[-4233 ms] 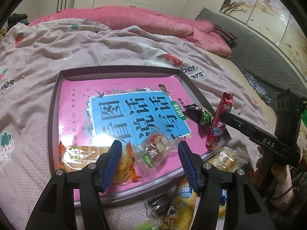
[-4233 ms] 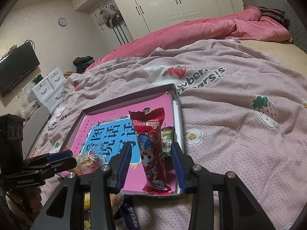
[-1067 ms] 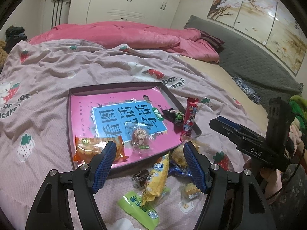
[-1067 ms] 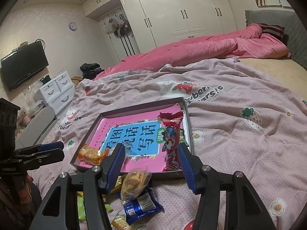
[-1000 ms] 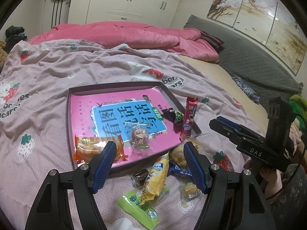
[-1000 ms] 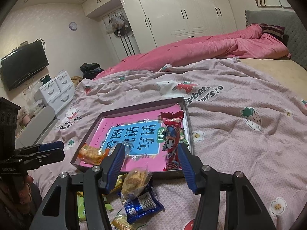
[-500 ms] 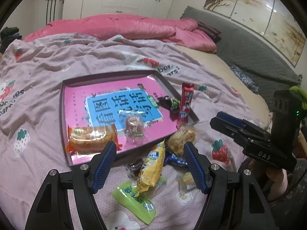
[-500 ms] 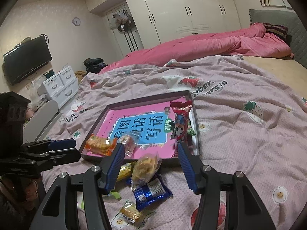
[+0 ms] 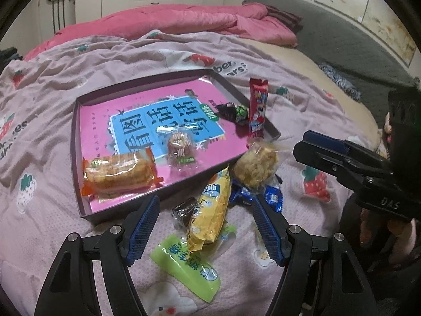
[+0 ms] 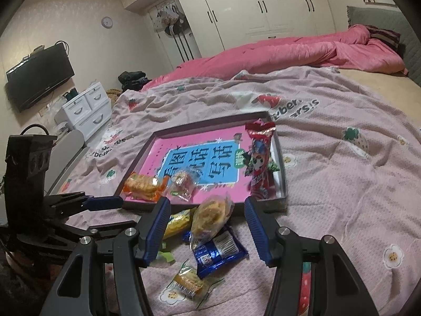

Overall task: Organize snacks
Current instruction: 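Grasp the clear cracker bag with the right tool while the left tool grasps the yellow biscuit pack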

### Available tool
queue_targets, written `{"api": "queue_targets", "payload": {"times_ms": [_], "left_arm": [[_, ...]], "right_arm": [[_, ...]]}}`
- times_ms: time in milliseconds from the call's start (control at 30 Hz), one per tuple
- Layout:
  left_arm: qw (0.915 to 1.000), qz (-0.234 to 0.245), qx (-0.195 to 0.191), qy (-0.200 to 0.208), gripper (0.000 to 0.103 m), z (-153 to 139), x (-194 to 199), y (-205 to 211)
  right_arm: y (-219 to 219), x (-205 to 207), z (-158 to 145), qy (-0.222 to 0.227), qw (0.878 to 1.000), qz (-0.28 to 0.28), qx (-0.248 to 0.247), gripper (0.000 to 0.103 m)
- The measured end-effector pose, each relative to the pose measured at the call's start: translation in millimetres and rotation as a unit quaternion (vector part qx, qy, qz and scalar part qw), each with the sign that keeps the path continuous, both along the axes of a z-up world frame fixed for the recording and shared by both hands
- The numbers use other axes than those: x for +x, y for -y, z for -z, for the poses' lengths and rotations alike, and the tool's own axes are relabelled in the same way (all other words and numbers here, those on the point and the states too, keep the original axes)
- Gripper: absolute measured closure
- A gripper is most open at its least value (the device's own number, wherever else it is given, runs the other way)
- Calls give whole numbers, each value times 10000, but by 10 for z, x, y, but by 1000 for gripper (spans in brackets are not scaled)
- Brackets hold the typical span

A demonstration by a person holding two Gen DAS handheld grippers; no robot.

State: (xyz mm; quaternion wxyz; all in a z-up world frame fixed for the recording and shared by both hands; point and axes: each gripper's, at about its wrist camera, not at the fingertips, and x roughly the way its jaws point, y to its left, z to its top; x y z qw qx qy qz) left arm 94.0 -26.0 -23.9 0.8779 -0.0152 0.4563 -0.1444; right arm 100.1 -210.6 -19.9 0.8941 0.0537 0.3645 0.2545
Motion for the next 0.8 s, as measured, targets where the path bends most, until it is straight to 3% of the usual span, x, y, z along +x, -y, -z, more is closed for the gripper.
{"api": "queue_targets", "payload": {"times_ms": [333, 800], "left_arm": [[9992, 112, 356, 105, 29, 83, -2, 111], [9988, 248, 419, 75, 29, 185, 92, 187]], "right_arm": [[-71, 52, 148, -288, 9995, -147, -57, 45], [-132, 188, 317, -598, 9980, -197, -9, 45]]}}
